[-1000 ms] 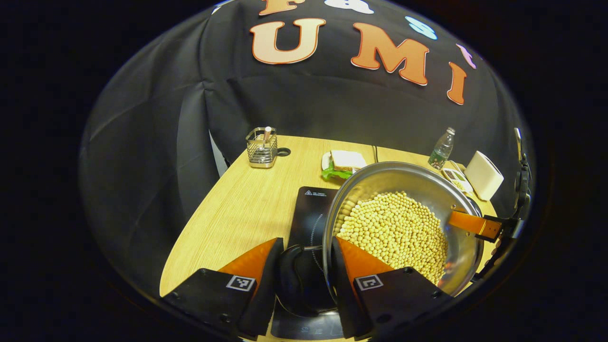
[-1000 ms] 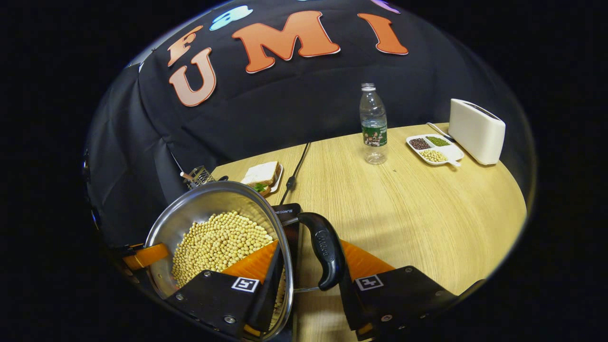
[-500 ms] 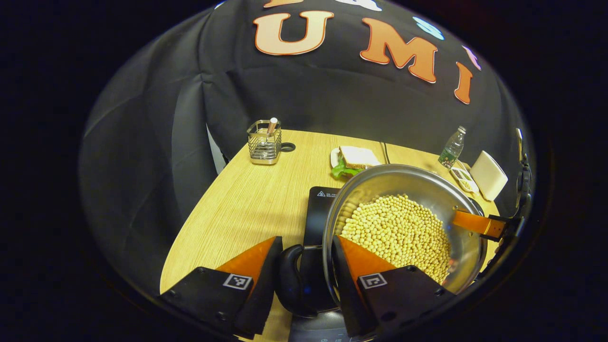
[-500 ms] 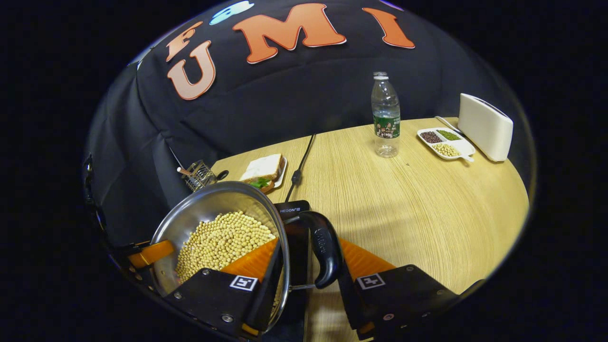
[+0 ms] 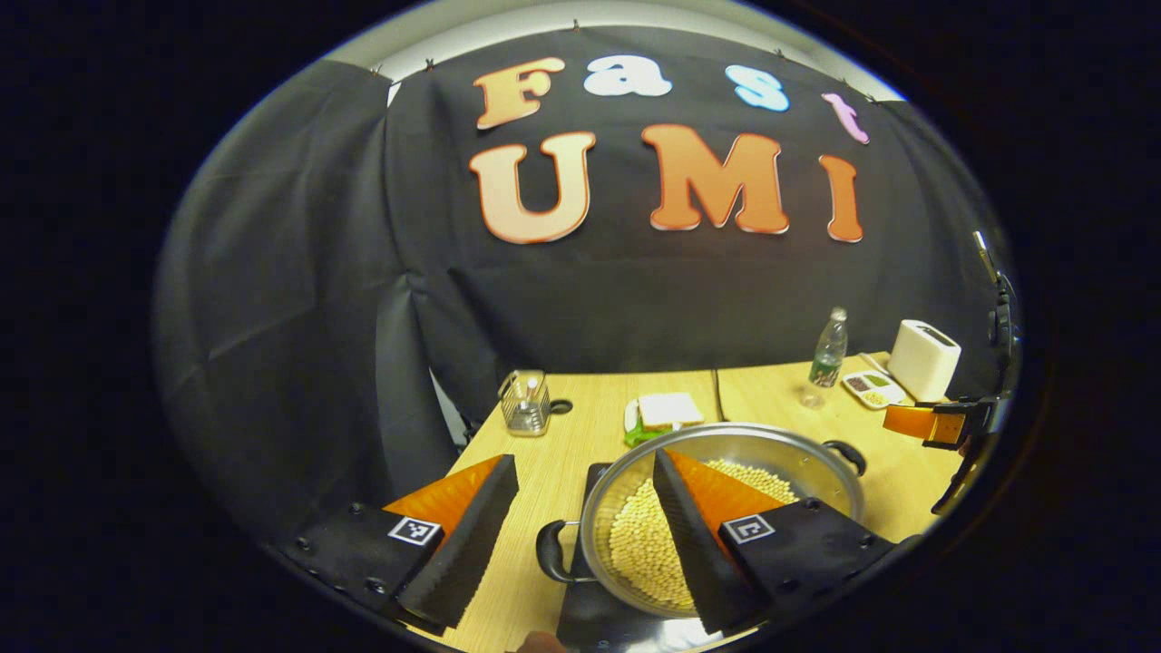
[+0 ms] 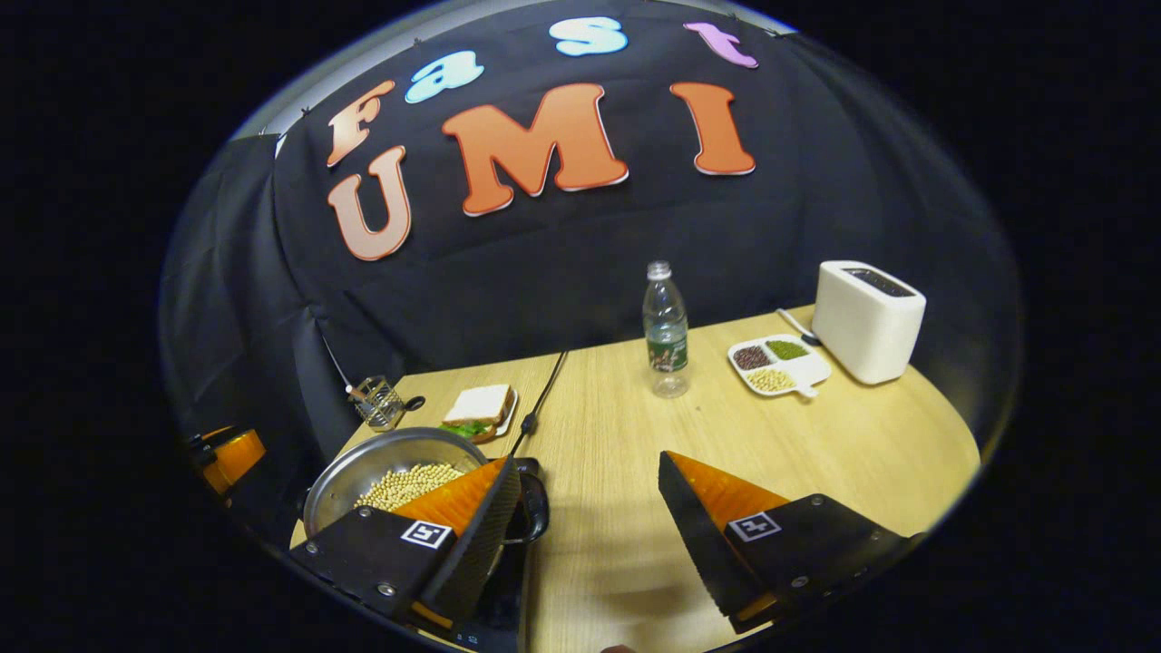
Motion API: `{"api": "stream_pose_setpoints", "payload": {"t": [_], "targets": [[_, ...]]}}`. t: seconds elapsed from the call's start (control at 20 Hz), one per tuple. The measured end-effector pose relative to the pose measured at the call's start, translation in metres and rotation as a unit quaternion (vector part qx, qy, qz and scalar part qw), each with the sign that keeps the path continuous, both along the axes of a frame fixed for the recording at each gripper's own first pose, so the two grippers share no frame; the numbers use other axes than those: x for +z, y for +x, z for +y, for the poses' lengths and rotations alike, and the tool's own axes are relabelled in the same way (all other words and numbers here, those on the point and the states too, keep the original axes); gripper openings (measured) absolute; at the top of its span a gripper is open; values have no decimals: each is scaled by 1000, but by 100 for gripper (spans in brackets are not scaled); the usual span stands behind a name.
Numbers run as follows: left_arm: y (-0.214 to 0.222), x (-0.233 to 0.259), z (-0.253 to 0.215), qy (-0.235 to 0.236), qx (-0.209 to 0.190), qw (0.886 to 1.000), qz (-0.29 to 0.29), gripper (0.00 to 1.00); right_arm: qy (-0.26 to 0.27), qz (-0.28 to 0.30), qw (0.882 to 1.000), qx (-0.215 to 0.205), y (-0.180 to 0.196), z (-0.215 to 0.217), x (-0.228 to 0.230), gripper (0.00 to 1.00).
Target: First push the handle of the pot to place it horizontally, then grasp the pot with both hands and set it on the induction cooktop.
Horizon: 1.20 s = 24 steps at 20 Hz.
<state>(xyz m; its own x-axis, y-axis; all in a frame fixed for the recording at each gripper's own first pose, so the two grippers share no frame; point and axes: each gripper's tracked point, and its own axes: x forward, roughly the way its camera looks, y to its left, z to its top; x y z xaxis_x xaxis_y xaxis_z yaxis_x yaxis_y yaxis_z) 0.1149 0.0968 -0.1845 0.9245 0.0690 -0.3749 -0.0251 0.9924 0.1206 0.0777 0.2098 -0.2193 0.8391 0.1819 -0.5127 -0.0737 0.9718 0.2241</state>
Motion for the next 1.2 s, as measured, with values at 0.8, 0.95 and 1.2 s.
{"api": "stream_pose_setpoints", "payload": {"t": [0.8, 0.95, 1.2], "targets": [[-114, 238, -43, -71, 19, 976, -207, 97, -72, -150, 986, -9, -89, -186, 197, 95], [-127, 253, -54, -62, 9, 973, -224, 97, -82, -161, 983, -19, -103, -210, 215, 95], [-135, 260, -63, -55, -14, 976, -210, 97, -96, -186, 976, -53, -114, -245, 234, 95]]}}
